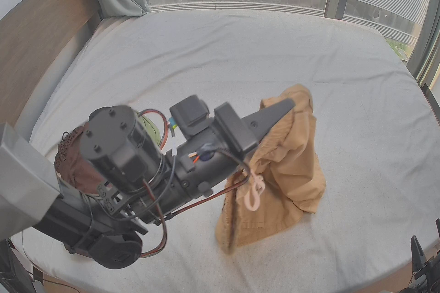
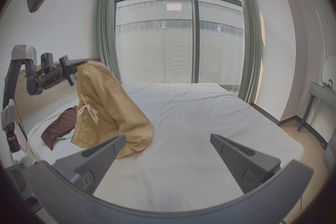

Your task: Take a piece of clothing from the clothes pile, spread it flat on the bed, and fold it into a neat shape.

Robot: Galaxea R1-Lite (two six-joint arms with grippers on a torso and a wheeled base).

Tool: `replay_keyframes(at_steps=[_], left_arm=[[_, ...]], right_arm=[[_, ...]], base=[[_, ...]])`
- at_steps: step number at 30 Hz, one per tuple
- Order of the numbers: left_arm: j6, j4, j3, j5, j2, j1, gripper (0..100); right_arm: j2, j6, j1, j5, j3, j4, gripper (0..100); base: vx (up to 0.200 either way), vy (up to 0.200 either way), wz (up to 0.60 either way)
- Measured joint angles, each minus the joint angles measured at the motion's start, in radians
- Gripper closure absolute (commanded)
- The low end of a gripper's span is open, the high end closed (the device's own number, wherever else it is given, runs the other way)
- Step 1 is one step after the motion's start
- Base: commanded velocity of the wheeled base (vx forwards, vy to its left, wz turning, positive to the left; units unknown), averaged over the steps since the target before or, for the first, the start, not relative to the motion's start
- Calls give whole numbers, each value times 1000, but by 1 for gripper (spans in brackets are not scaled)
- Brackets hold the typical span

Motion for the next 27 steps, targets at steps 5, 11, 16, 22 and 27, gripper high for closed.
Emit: replay_keyframes(at_steps=[5, 11, 16, 22, 27], left_arm=[[48, -62, 149, -28, -4, 77, 100], [120, -75, 236, -66, -14, 145, 100], [218, -76, 266, -83, -18, 190, 100], [319, -76, 302, -84, -22, 241, 100], [404, -76, 346, -85, -37, 280, 100]], right_arm=[[0, 0, -1, 0, 0, 0, 0], [0, 0, -1, 0, 0, 0, 0], [0, 0, -2, 0, 0, 0, 0], [0, 0, -1, 0, 0, 0, 0], [0, 0, 0, 0, 0, 0, 0]], base=[[0, 0, 0], [0, 0, 0], [0, 0, 0], [0, 0, 0], [0, 0, 0]])
